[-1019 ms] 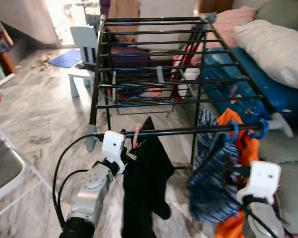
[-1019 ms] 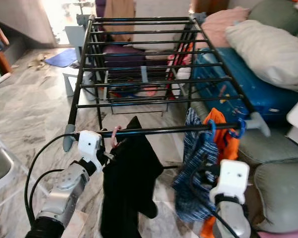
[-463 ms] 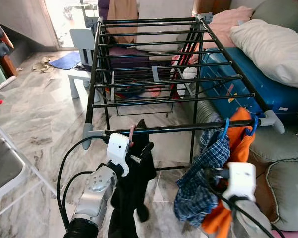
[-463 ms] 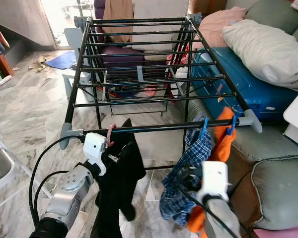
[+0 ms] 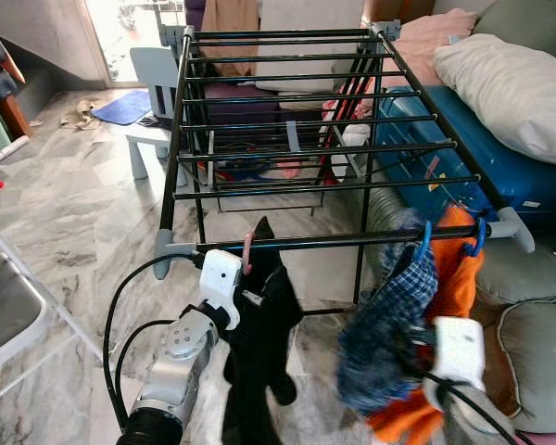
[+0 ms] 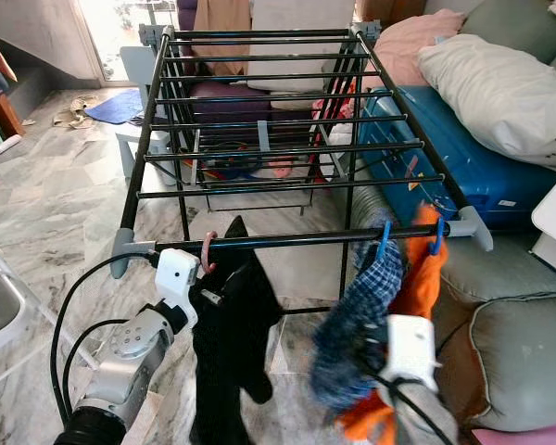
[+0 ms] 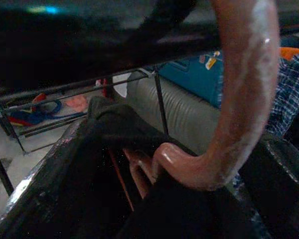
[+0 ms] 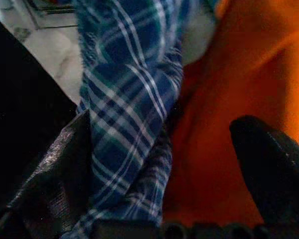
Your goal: Hang hanger
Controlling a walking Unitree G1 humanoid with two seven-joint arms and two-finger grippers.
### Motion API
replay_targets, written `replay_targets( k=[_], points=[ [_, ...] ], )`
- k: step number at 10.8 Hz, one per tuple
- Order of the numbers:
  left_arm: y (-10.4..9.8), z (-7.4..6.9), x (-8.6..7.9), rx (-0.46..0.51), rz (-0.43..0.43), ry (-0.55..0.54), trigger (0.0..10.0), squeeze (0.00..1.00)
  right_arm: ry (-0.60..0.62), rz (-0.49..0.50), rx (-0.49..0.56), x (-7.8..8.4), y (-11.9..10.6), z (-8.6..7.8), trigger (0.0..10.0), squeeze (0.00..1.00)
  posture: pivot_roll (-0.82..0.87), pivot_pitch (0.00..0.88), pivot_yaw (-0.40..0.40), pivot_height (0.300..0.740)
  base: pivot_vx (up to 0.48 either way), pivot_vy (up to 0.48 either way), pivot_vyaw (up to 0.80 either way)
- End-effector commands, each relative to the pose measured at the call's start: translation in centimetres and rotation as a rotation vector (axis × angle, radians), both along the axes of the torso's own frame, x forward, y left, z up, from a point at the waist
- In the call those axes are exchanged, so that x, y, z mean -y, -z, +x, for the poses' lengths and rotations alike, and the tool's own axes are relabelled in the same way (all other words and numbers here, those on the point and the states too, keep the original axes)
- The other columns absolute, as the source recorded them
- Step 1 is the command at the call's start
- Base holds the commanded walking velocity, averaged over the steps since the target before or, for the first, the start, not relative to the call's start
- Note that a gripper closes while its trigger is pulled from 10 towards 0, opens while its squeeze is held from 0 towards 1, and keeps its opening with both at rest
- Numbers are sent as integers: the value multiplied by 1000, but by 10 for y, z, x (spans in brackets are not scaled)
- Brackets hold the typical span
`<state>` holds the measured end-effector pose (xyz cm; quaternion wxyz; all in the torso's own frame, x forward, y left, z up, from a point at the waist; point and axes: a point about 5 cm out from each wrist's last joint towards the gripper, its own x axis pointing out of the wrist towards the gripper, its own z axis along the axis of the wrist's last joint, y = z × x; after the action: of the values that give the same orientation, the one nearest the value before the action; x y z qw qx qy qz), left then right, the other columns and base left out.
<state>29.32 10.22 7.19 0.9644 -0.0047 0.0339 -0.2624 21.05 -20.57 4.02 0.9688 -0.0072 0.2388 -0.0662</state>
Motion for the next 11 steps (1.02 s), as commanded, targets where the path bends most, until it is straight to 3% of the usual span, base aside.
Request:
replay_targets(
  k=[1,4,8,9,10,11],
  points=[
    [-1,3,0,3,16,7,10000,0,14,3,-4,2,-1,0,10000,0,4,0,-11,740,0,0,0],
    [1,3,2,0,32,22,10000,0,-40,-44,15,4,-3,8,10000,0,2,0,-4,740,0,0,0],
    [2,3,-1,3,48,2,10000,0,-228,-74,-31,12,-2,37,10000,0,28,0,-24,740,0,0,0],
    [3,3,-1,2,47,1,10000,0,-235,-78,-26,16,-3,44,8980,0,30,0,-26,740,0,0,0],
    [3,2,0,1,47,2,10000,0,-254,-97,-17,20,-4,49,2235,0,31,0,-27,740,0,0,0],
    [4,2,1,-3,49,3,10000,0,-258,-107,-13,24,-5,54,0,0,30,0,-28,740,0,0,0]
  ],
)
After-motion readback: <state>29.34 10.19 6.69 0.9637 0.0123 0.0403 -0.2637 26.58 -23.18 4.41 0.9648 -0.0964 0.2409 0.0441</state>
